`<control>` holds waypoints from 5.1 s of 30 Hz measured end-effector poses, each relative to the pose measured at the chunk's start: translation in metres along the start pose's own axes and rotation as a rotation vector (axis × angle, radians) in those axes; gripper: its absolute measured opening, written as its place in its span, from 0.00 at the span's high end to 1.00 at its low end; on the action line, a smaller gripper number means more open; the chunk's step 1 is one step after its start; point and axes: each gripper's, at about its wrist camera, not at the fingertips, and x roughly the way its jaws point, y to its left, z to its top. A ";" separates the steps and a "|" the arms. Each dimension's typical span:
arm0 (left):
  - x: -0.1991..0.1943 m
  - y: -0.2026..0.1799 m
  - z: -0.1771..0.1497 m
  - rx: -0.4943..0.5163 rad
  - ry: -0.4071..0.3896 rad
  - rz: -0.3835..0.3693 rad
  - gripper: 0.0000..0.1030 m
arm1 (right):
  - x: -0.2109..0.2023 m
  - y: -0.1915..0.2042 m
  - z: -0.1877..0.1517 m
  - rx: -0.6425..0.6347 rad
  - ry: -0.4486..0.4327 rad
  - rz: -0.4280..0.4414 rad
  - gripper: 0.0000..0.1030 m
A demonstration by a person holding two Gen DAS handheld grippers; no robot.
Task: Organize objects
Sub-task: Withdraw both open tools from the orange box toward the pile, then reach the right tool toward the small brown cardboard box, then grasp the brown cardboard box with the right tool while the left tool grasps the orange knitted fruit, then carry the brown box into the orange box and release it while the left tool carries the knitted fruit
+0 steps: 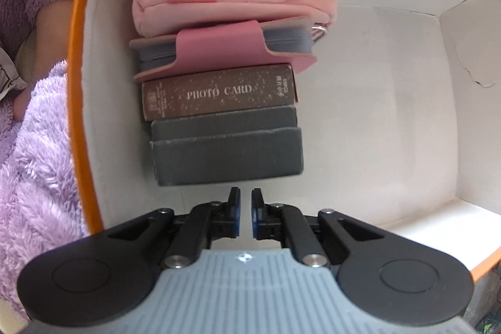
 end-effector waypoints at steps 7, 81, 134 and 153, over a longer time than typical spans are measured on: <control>-0.035 0.003 -0.008 0.047 -0.050 0.009 0.67 | -0.046 0.010 -0.007 0.058 -0.068 -0.108 0.70; -0.060 0.126 -0.055 0.179 -0.095 0.202 0.56 | -0.019 0.088 0.201 0.994 -0.350 -0.220 0.54; -0.055 -0.021 -0.008 0.431 -0.232 0.098 0.56 | -0.123 0.080 0.035 1.204 -0.801 -0.278 0.54; 0.020 -0.097 -0.007 0.550 -0.115 -0.024 0.56 | -0.073 0.050 -0.061 1.326 -0.602 -0.310 0.54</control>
